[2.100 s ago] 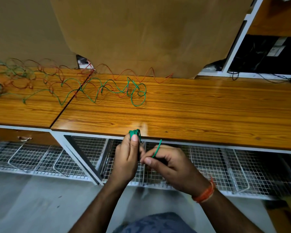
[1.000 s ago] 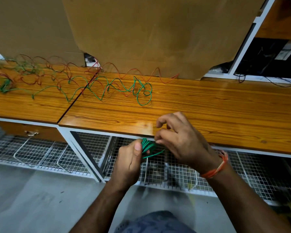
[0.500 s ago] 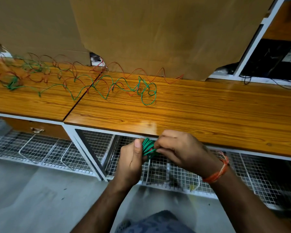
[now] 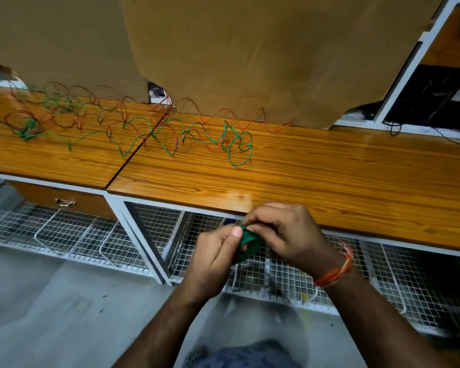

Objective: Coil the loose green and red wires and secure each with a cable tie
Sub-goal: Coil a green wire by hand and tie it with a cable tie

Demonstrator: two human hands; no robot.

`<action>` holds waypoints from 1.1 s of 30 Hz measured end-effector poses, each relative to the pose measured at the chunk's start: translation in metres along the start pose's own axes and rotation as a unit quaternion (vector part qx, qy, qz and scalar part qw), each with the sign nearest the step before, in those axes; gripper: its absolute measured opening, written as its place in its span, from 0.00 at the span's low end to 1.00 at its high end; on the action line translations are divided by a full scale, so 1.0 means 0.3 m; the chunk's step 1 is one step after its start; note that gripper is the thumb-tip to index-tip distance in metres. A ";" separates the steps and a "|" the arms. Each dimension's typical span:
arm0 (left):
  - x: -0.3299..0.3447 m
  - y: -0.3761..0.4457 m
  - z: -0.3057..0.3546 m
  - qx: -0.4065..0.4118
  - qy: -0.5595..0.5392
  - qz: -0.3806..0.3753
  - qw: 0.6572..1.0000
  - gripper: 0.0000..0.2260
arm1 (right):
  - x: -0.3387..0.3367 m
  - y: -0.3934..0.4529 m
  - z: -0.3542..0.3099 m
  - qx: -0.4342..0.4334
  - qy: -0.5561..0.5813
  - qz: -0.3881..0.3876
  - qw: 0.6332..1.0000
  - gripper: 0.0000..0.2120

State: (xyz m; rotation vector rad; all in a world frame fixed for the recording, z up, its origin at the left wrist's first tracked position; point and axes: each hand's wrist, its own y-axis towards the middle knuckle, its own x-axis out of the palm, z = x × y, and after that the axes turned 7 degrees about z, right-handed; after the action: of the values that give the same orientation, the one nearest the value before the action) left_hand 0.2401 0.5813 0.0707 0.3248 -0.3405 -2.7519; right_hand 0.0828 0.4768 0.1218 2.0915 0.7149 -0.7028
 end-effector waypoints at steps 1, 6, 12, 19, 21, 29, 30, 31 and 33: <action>-0.005 -0.003 -0.001 -0.004 -0.002 -0.003 1.000 0.19 | 0.003 0.001 -0.003 0.003 0.000 -0.007 1.000 0.05; -0.038 -0.017 -0.001 -0.014 -0.008 0.001 1.000 0.15 | 0.038 0.003 -0.031 0.006 -0.002 -0.013 1.000 0.06; -0.098 -0.027 -0.008 0.007 0.024 0.055 0.998 0.14 | 0.065 -0.008 -0.051 0.075 0.067 0.023 0.995 0.09; -0.166 -0.019 -0.011 0.023 -0.015 0.066 0.997 0.16 | 0.135 -0.029 -0.086 0.119 0.115 0.130 0.978 0.10; -0.183 -0.015 -0.020 0.017 -0.039 0.061 0.997 0.16 | 0.152 -0.033 -0.092 0.076 0.110 0.096 0.986 0.10; -0.240 0.013 -0.037 -0.094 -0.205 -0.008 0.974 0.24 | 0.235 -0.056 -0.115 0.132 0.234 0.116 0.956 0.13; -0.241 0.023 -0.030 -0.118 -0.218 -0.019 0.969 0.24 | 0.243 -0.062 -0.120 0.158 0.283 0.106 0.940 0.15; -0.238 0.033 -0.023 -0.133 -0.222 -0.028 0.966 0.22 | 0.250 -0.068 -0.124 0.177 0.315 0.100 0.927 0.16; -0.212 0.047 -0.005 -0.146 -0.222 -0.028 0.964 0.19 | 0.256 -0.082 -0.128 0.198 0.326 0.119 0.917 0.13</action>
State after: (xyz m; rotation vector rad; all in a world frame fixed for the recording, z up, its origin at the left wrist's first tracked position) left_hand 0.3029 0.5915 0.0847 -0.3696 -0.0283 -2.8561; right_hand 0.1275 0.5398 0.0772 2.7718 0.6791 0.0185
